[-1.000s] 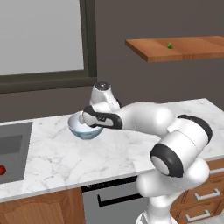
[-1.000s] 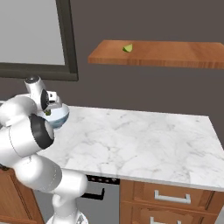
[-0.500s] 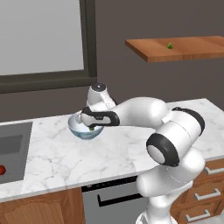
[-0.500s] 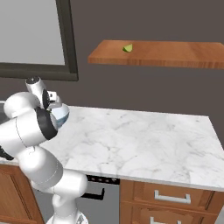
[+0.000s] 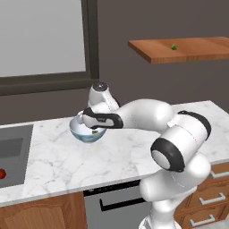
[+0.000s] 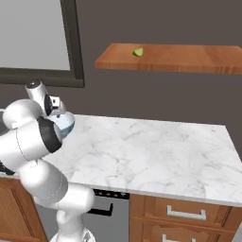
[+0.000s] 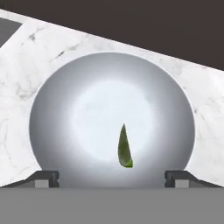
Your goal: Pick the lemon wedges from the cabinet and place them in one bowl. Pick the bell pepper from the sink and place it in the other bowl.
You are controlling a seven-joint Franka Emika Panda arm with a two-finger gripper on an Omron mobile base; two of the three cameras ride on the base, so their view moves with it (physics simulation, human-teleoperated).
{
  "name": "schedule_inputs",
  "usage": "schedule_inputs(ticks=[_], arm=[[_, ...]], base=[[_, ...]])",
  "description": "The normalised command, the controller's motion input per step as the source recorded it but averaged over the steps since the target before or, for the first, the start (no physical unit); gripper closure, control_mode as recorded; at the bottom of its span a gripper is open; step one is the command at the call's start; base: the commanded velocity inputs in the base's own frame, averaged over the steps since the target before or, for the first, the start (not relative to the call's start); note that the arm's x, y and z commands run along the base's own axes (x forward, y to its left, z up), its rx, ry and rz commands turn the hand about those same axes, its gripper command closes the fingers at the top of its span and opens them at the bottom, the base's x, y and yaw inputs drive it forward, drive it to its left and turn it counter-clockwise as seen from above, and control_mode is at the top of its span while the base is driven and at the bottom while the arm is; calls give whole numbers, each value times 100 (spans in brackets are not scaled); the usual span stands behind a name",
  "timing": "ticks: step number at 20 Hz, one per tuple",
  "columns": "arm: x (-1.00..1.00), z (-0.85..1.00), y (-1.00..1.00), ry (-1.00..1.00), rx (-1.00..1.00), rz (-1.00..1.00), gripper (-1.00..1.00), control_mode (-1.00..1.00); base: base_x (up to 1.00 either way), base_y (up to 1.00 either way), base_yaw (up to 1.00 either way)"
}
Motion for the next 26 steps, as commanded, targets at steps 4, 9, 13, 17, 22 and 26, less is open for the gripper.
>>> schedule_inputs(ticks=[4, 9, 13, 17, 22, 26], arm=[[-32, 59, -17, 0, 7, 0, -100, -100], [-62, 41, -15, -7, 7, 0, -100, -100], [-65, 34, -12, -13, 5, -1, -100, -100], [-57, 35, -17, -12, 3, -8, -100, -100], [-64, 28, -26, -4, 3, -6, -100, -100], [-49, 32, -45, 0, 4, -11, -100, -100]], base=[[0, 0, 0], [0, 0, 0], [0, 0, 0], [0, 0, 0], [0, 0, 0], [0, 0, 0]])
